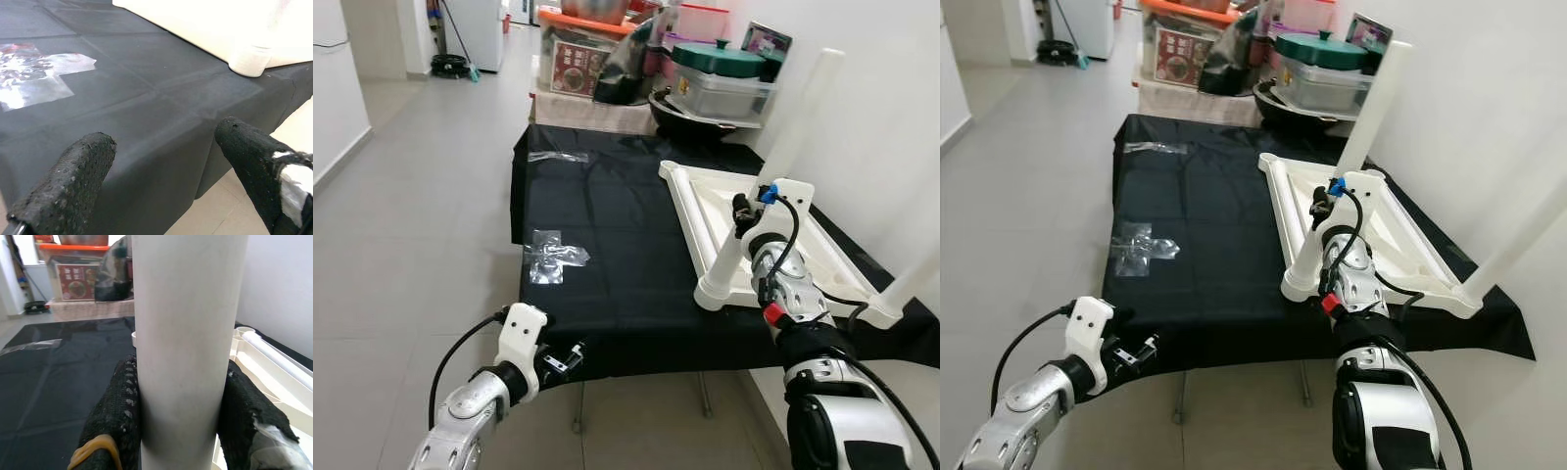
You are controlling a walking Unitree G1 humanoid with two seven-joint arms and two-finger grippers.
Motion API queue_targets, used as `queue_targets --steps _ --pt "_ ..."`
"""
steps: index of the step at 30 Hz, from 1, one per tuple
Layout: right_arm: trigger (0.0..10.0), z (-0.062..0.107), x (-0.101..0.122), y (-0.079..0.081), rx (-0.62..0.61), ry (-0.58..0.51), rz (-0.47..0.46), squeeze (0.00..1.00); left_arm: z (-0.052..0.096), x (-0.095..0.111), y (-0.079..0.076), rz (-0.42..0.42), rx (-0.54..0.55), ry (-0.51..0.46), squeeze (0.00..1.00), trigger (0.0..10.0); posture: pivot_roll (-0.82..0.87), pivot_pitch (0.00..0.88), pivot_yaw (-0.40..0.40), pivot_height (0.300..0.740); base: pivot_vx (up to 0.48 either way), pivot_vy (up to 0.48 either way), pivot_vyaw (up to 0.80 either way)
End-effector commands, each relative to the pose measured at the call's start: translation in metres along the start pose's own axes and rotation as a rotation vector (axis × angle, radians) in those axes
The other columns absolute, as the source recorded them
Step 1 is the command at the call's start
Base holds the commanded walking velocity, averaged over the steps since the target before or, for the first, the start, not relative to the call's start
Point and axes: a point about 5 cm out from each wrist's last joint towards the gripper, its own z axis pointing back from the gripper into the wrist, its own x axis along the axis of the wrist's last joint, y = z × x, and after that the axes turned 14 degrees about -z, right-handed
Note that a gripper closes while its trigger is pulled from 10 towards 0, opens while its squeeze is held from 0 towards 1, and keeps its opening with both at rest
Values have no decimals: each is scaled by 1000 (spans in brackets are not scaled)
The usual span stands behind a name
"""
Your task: Building children table
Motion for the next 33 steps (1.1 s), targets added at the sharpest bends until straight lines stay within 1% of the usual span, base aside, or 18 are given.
queue_targets --steps 1,2,4,9,12,13,17,19,20,21,22,24,25,26,27,28,30,33 --pt "10000 6 -34 1 31 147 20 0 -4 1 -1 12 8 -8 0 10000 57 0 -160 740 0 0 0" --pt "10000 6 -35 5 59 155 24 0 -4 0 0 9 16 -6 0 10000 57 0 -160 740 0 0 0" --pt "10000 6 -36 7 74 160 33 0 -4 0 0 6 20 -5 0 10000 55 0 -159 740 0 0 0" --pt "10000 6 -37 6 76 162 62 0 -5 -1 0 1 19 -1 0 10000 55 0 -159 740 0 0 0" --pt "10000 6 -37 7 87 158 54 0 -5 -1 -1 1 17 0 0 10000 55 0 -159 740 0 0 0" --pt "10000 7 -36 8 105 148 34 1000 -5 -1 -1 1 16 1 0 10000 54 0 -159 740 0 0 0" --pt "10000 8 -34 11 139 133 11 1000 -5 -1 -1 1 15 2 0 10000 54 0 -158 740 0 0 0" --pt "10000 8 -27 15 200 105 -9 1000 -5 -1 -2 1 14 1 0 10000 54 0 -158 740 0 0 0" --pt "10000 8 -27 15 200 105 -9 1000 -5 -1 -2 1 14 1 0 10000 54 0 -158 740 0 0 0" --pt "10000 8 -24 18 238 94 -16 1000 -5 -1 -2 1 14 1 0 10000 53 0 -158 740 0 0 0" --pt "10000 8 -20 22 301 90 1 169 -5 -1 -2 1 14 -1 0 10000 52 0 -158 740 0 0 0" --pt "10000 8 -20 22 301 90 1 169 -5 -1 -2 1 14 -1 0 10000 52 0 -158 740 0 0 0" --pt "10000 8 -17 24 342 91 16 169 -5 -1 -2 1 14 -2 0 10000 52 0 -158 740 0 0 0" --pt "10000 6 -10 23 379 79 51 0 -5 -1 -2 -1 15 -4 0 10000 53 0 -159 740 0 0 0" --pt "10000 5 -4 21 399 71 75 0 -5 0 -2 -1 17 -6 0 10000 53 0 -159 740 0 0 0" --pt "10000 5 -4 21 399 71 75 0 -5 0 -2 -1 17 -6 0 10000 53 0 -159 740 0 0 0" --pt "10000 1 4 15 390 63 103 0 -5 0 -1 -4 21 -7 0 10000 55 0 -160 740 0 0 0" --pt "10000 0 7 12 378 57 115 0 -5 0 0 -5 26 -8 0 10000 55 0 -162 740 0 0 0"
